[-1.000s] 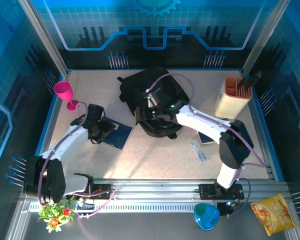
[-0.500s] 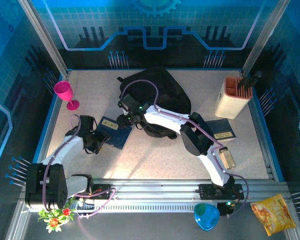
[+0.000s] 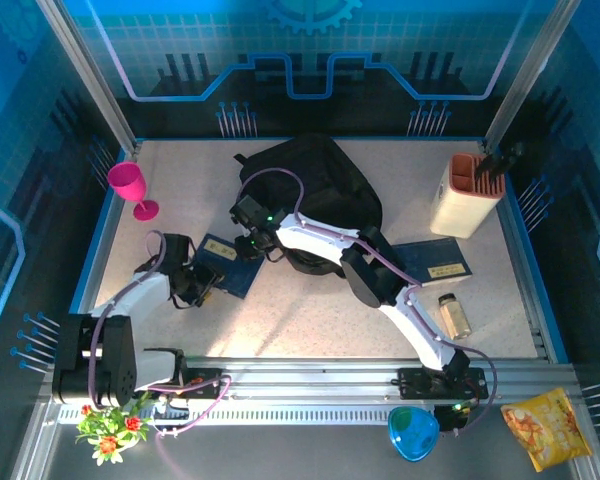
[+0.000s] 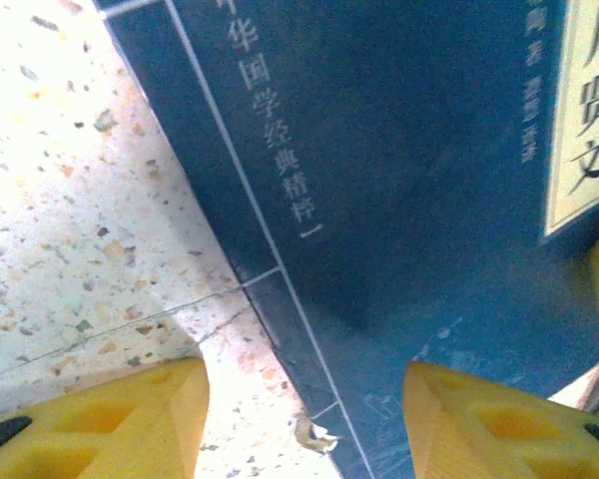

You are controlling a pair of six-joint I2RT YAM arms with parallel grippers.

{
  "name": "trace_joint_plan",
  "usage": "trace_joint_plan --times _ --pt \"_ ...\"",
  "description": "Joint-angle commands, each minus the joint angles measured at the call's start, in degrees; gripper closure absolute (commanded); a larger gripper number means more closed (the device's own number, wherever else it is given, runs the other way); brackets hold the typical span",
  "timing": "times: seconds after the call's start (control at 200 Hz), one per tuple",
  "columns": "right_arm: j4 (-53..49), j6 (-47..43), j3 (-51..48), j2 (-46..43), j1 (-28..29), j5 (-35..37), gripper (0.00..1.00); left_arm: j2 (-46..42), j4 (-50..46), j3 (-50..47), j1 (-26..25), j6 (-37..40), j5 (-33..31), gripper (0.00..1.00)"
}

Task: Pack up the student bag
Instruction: Pick up the book from the middle-left of the table.

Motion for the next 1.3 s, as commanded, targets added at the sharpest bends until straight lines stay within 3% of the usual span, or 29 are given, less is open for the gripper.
trace_joint_plan --times 0.0,0.19,0.425,0.625,0.765,1.051,1.296 --pt "-3.69 0.32 -0.6 1.08 0.96 -1.82 0.68 1.11 2.69 -0.91 0.54 0.73 3.38 0.45" --pt "-3.07 1.87 -5.42 -1.1 1.07 -4.04 0.71 -1.08 6.46 -1.37 0.53 2.07 6.14 0.5" --pt "-3.17 5.12 -9.57 -3.59 0.57 -9.18 0.71 -8.21 7.1 0.3 0.53 7.34 15.48 0.52" --pt "-1.27 7.95 -12.63 -5.62 -0.62 -13.35 0.71 -10.28 15.17 -3.03 0.53 2.52 19.43 0.52" --pt "-1.37 8.37 -12.78 -5.37 -1.17 -13.74 0.72 -6.97 20.73 -5.16 0.54 -1.45 19.97 0.53" --pt "-2.78 9.67 -13.9 -3.56 -1.41 -10.94 0.76 -1.87 26.82 -6.95 0.53 -3.12 16.76 0.53" --pt "-5.35 11.01 -14.31 -3.43 -2.49 -6.48 0.78 -2.55 14.14 -5.69 0.55 -1.53 5.08 0.46"
